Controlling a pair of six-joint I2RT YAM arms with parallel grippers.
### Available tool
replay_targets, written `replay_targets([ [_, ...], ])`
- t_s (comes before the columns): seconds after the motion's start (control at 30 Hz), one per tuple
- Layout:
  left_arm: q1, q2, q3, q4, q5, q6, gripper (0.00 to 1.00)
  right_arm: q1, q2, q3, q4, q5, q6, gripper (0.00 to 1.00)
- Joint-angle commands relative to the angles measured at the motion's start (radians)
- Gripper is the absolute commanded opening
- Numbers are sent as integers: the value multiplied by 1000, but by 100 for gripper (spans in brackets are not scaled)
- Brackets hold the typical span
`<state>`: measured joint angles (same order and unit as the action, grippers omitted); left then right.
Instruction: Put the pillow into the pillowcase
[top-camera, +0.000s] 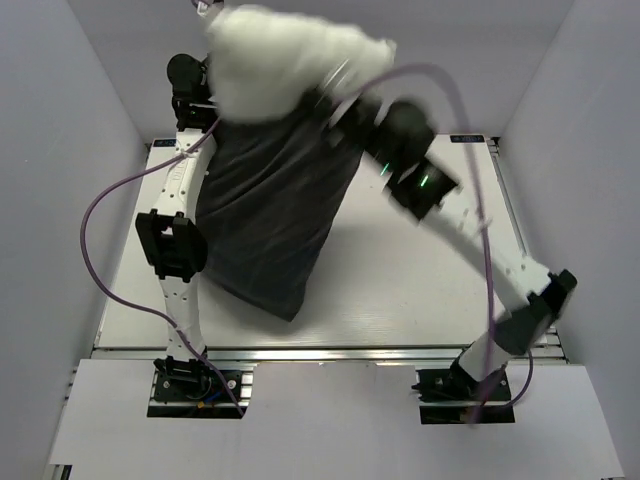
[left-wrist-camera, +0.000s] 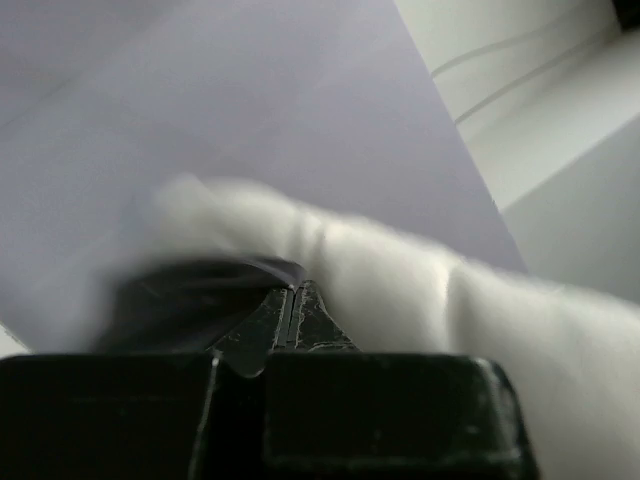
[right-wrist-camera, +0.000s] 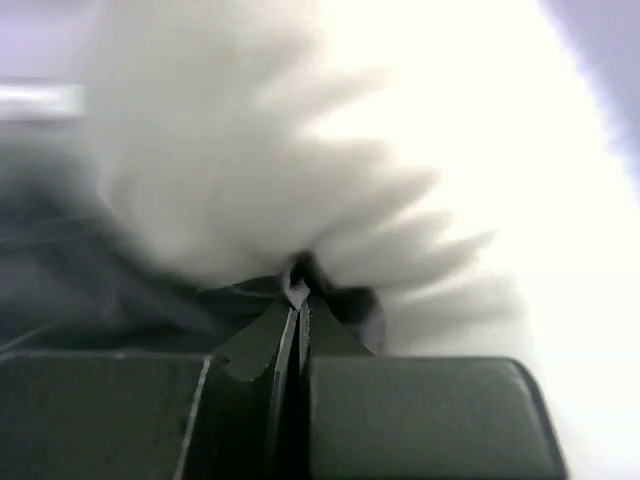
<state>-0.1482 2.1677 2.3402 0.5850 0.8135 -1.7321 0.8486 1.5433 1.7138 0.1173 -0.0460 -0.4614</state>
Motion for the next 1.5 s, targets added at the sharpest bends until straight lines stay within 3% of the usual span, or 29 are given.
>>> replay_targets([
  [0.0, -5, -65, 28, 24, -97, -4, 0, -477, 118, 345, 99, 193, 114, 0],
  [0.1, -8, -62, 41, 13, -102, -4, 0, -508, 206, 564, -70, 134, 222, 0],
  [0.13, -8, -60, 44, 12, -102, -4, 0, -394, 166, 525, -76, 97, 251, 0],
  [0.2, -10, -49, 51, 12, -103, -4, 0, -158, 42, 332, -12, 83, 166, 0],
  [0.23, -11, -48, 51, 13, -106, -6, 0, -29, -91, 93, 80, 74, 109, 0],
  [0.27, -13, -45, 51, 15, -108, -6, 0, 221, -147, -18, 138, 83, -27, 0],
  [0.33, -13, -43, 57, 15, -103, -6, 0, 344, -195, -141, 225, 150, -98, 0],
  [0.4, -13, -51, 50, 13, -100, -6, 0, 255, -157, -71, 177, 175, -45, 0],
  [0.43, -13, -61, 44, 16, -99, -6, 0, 84, -108, 16, 150, 157, -7, 0],
  [0.5, -13, -68, 28, 27, -96, -6, 0, -99, -16, 101, 104, 150, 56, 0],
  [0.53, -13, -75, 22, 30, -96, -7, 0, -276, 21, 177, 117, 159, 69, 0],
  [0.63, -13, -91, -4, 47, -105, -7, 0, -518, 200, 387, 43, 213, 185, 0],
  [0.7, -16, -94, -10, 46, -106, -7, 0, -514, 239, 570, -190, 128, 275, 0],
  [0.73, -22, -92, -10, 45, -109, -7, 0, -379, 206, 555, -233, 79, 308, 0],
  [0.77, -27, -79, -4, 45, -115, -7, 0, -264, 145, 348, -228, 101, 267, 0],
  [0.8, -28, -69, 10, 39, -114, -9, 0, -127, -9, 199, -71, 116, 200, 0],
  [0.83, -33, -60, 37, 36, -111, -10, 0, 99, -82, 46, 47, 123, 56, 0],
  [0.9, -33, -51, 45, 29, -94, -14, 0, 246, -185, -148, 206, 123, -67, 0],
  [0.93, -33, -60, 38, 27, -90, -12, 0, 274, -180, -114, 176, 133, -83, 0],
  [1.0, -30, -86, -1, 33, -86, -12, 0, 193, -120, 31, 107, 150, -37, 0],
  [1.1, -30, -104, -35, 52, -85, -14, 0, -163, 14, 159, 76, 123, 90, 0],
  [1.13, -31, -109, -38, 53, -92, -14, 0, -328, 67, 320, 18, 136, 128, 0],
  [1.23, -33, -117, -30, 47, -105, -14, 0, -511, 236, 571, -80, 155, 282, 0],
  [1.27, -34, -114, -22, 42, -105, -14, 0, -505, 247, 578, -152, 134, 286, 0],
  [1.3, -37, -109, -3, 27, -103, -14, 0, -478, 210, 557, -178, 97, 305, 0],
  [1.37, -47, -97, 10, 19, -108, -14, 0, -198, 106, 302, -150, 89, 211, 0],
  [1.4, -57, -92, 13, 21, -109, -12, 0, -48, -37, 159, -81, 97, 52, 0],
  [1.43, -60, -85, 21, 21, -112, -15, 0, 209, -98, 19, -15, 101, -12, 0],
  [1.47, -60, -83, 24, 25, -105, -17, 0, 345, -168, -158, 74, 135, -114, 0],
])
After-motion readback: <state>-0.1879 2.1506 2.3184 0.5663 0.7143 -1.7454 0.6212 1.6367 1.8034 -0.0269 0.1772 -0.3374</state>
